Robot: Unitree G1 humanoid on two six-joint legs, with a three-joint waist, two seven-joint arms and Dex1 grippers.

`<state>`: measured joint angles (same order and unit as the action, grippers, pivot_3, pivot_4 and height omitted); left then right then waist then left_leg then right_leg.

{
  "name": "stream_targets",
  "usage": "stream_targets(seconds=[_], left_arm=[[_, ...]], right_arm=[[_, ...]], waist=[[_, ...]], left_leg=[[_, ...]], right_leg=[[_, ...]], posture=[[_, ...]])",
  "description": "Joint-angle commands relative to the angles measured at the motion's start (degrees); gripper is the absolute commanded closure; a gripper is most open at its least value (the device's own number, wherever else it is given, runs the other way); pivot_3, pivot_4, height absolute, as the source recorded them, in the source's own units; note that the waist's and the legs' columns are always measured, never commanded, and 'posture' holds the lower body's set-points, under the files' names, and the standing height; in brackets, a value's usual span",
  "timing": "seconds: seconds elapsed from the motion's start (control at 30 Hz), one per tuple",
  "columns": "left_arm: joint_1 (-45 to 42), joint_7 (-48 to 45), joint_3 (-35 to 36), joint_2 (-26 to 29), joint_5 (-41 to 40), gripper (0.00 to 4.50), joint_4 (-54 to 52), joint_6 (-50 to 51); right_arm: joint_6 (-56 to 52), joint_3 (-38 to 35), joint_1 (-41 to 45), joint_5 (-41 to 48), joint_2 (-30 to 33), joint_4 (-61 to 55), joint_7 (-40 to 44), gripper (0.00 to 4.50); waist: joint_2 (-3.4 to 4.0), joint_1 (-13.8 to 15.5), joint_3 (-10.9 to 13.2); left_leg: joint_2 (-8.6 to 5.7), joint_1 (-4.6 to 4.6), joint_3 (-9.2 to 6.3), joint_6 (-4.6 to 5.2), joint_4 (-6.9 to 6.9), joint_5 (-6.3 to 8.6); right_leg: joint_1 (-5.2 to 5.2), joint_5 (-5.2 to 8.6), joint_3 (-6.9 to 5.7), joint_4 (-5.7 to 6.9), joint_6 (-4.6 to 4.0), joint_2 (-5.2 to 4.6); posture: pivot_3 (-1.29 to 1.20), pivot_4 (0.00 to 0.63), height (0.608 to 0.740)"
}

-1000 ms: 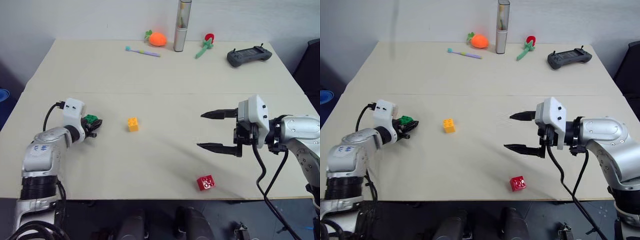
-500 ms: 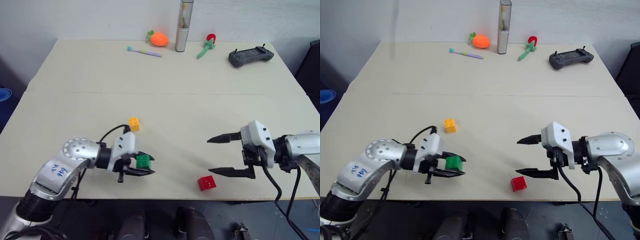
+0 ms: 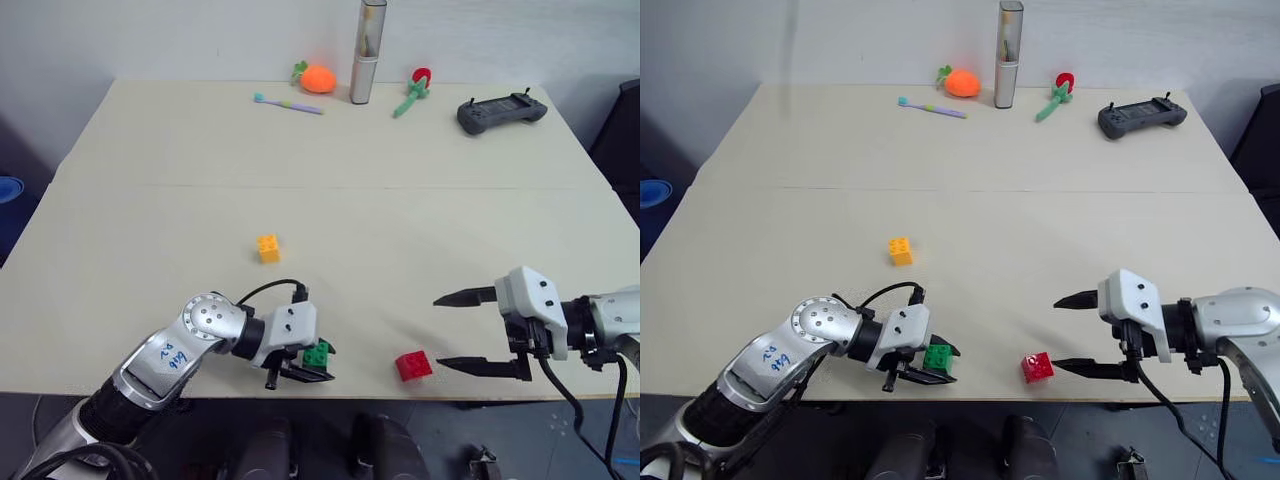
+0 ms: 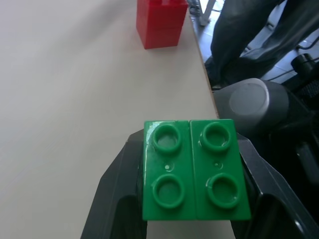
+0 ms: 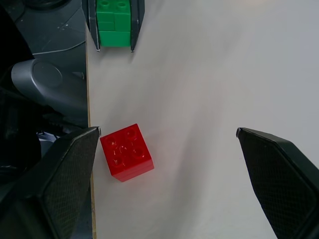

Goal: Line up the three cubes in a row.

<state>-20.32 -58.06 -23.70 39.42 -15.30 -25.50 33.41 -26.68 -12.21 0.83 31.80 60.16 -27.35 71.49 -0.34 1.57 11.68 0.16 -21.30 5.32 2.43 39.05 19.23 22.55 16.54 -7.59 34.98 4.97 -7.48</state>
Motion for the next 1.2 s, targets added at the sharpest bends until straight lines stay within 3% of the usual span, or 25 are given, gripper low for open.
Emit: stream_targets(seconds=[0.03,0.43,0.73,0.77,0.87,1.03,1.2], left_arm=[[0.51,0.33,-1.06,-0.30,2.19,2.96,0.54,-3.20],[3.08,-1.07,-1.55,-0.40,3.41,2.96,1.41,-3.87],[4.31,-2.22,2.36,0.81,-0.57,0.23,-0.74,-0.30],[4.72,-2.17,3.02,1.19,-0.95,0.02,-1.13,0.01],[6.54,-2.52,5.69,2.96,-2.88,0.02,-2.83,0.82],[18.30,-8.41,19.51,13.04,-9.34,0.02,-7.47,-1.30],[30.30,-10.63,39.19,16.89,-10.78,0.02,0.28,-5.54]], right_arm=[[0.43,-2.53,-0.28,0.42,1.07,-2.27,-0.23,0.00],[0.75,-1.11,1.30,0.05,0.37,-1.83,-1.45,0.00],[1.79,1.12,3.16,-0.71,-0.23,-0.97,-2.05,0.00],[1.98,1.33,3.52,-0.82,-0.28,-0.65,-2.05,0.00],[2.71,1.94,4.55,-1.22,-0.32,0.38,-1.92,0.00],[1.93,1.80,7.74,1.27,-1.08,2.15,-1.36,0.00],[0.34,0.71,9.43,5.41,-1.77,2.21,-0.16,0.00]], waist=[[0.00,0.02,0.00],[0.00,0.02,0.00],[0.00,-0.04,0.00],[0.00,-0.03,0.00],[0.00,-0.09,0.00],[0.04,-0.59,0.02],[0.14,-0.25,0.07]], left_leg=[[0.00,0.00,0.00,0.00,0.00,0.00],[0.01,0.00,-0.02,0.00,0.00,0.00],[0.01,0.01,-0.03,0.00,0.01,0.00],[0.01,0.01,-0.03,0.00,0.01,0.00],[0.01,0.01,-0.03,0.00,0.00,0.00],[0.08,0.06,-0.03,-0.05,-0.03,0.02],[0.12,0.06,-0.02,-0.11,-0.02,0.06]], right_leg=[[0.00,0.00,0.00,0.00,0.00,0.00],[0.00,0.00,-0.01,0.00,0.00,-0.01],[0.00,0.00,-0.01,0.01,0.00,-0.02],[0.00,0.00,-0.01,0.01,0.00,-0.02],[0.00,0.00,-0.01,-0.01,0.00,-0.02],[0.01,0.03,0.00,-0.01,-0.05,0.01],[0.06,0.07,0.00,-0.02,-0.13,0.00]], posture=[[0.00,0.150,0.740],[0.00,0.150,0.740],[0.00,0.150,0.740],[0.00,0.150,0.740],[0.00,0.150,0.740],[0.00,0.150,0.740],[0.00,0.150,0.740]])
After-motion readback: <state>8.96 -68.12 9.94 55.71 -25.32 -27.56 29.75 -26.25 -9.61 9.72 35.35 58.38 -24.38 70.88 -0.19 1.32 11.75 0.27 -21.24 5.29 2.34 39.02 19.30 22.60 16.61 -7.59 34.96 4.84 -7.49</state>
